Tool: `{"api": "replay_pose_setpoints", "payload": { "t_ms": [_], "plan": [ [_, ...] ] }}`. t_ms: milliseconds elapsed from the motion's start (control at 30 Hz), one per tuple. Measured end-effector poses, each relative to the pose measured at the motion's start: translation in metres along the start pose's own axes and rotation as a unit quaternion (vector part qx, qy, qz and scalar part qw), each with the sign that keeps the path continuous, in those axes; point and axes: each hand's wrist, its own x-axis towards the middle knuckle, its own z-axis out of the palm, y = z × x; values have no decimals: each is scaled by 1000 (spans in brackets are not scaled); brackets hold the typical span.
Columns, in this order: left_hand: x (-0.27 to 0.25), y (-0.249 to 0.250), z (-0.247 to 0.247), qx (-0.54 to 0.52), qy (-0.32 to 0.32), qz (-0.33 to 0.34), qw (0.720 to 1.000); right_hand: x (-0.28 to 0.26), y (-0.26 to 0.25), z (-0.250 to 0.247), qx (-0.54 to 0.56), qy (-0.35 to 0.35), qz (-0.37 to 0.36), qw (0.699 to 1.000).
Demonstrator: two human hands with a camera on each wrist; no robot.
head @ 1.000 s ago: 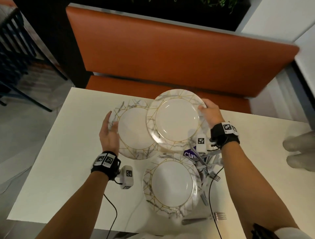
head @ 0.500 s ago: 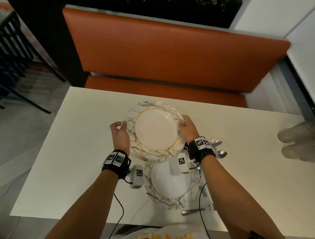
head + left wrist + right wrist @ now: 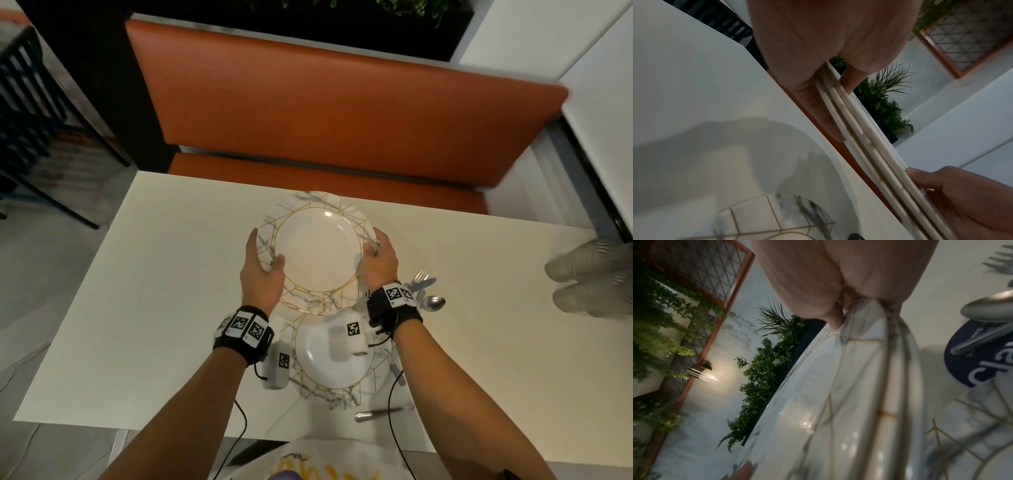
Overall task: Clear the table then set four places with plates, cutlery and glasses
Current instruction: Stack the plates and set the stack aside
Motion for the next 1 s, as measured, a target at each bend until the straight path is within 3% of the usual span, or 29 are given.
{"api": "replay_pose_setpoints", "payload": {
  "t_ms": [300, 433, 567, 633, 700, 800, 900, 1000],
  "plan": [
    [-29, -18, 23, -162, 102, -61, 980, 0, 23, -35, -5, -128, -25, 991],
    [-47, -31, 30, -157, 106, -54, 980, -12, 36, -45, -3, -153, -43, 987],
    [-62, -39, 22, -120, 156, -29, 980, -6, 50, -63, 11, -237, -36, 971],
    [-69, -40, 15, -94, 171, -13, 981, -1, 59, -67, -32, -241, -45, 969],
    [-76, -44, 6, -81, 183, 0, 980, 1, 74, -62, -156, -194, -78, 965],
    [-89, -52, -7, -85, 208, -1, 974, -4, 94, -50, -343, -211, -121, 907],
    [-99, -59, -21, -84, 237, -8, 968, -8, 106, -39, -453, -250, -137, 845],
    [-104, -63, -33, -84, 253, -12, 964, -11, 111, -31, -473, -252, -131, 834]
  ]
}}
